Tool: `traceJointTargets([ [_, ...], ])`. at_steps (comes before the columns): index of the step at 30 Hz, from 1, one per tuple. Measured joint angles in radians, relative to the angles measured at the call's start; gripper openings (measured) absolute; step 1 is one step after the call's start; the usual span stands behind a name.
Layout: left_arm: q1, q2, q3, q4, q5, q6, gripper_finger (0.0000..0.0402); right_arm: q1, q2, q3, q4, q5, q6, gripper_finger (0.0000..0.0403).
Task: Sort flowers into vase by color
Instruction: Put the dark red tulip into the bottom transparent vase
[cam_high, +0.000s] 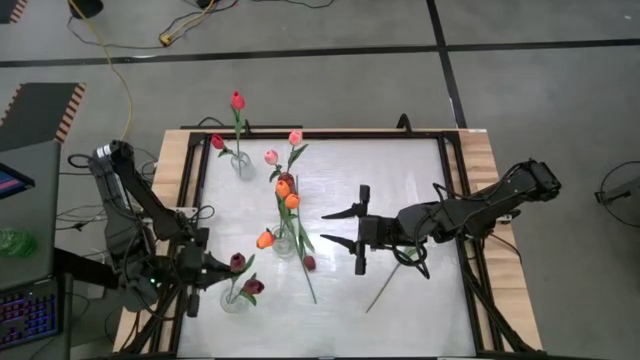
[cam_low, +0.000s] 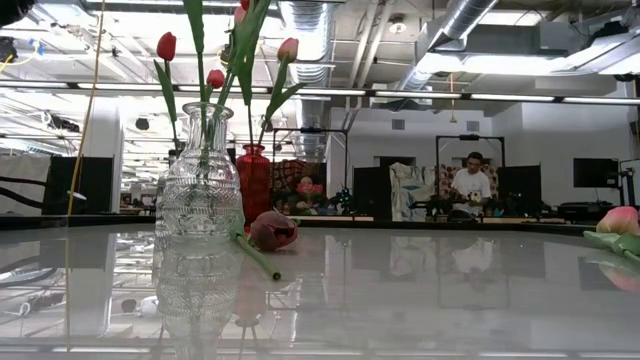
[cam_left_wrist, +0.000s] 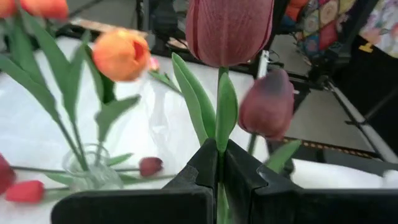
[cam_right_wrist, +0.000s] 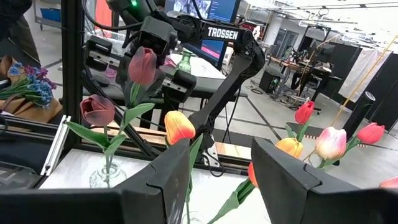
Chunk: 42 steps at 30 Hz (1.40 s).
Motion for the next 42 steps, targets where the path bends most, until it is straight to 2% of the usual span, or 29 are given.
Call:
traceJointTargets([
  [8,0.0,-0.001,0.0,0.0,0.074,-0.011,0.0015,0.0,0.0,0.0,0.0,0.0,0.0,0.0198],
  [21,0.0,-0.013,0.0,0.0,0.156,0.062,0.0123,0.0,0.0,0.0,0.0,0.0,0.0,0.0198],
  [29,0.0,-0.101,0.0,-0.001,0.191,0.049,0.0125,0.0,0.0,0.0,0.0,0.0,0.0,0.0198],
  [34,0.0,-0.168,0.0,0.0,0.123,0.113,0.0119,0.0,0.0,0.0,-0.006,-0.003,0.022,0.0198],
  [39,0.016,-0.223,0.0,0.0,-0.027,0.182,0.0118,0.0,0.0,0.0,-0.062,-0.003,0.119,0.0198],
  [42,0.064,-0.238,0.0,-0.002,-0.039,0.23,0.0118,-0.001,0.0,0.0,-0.137,-0.003,0.217,0.0198],
])
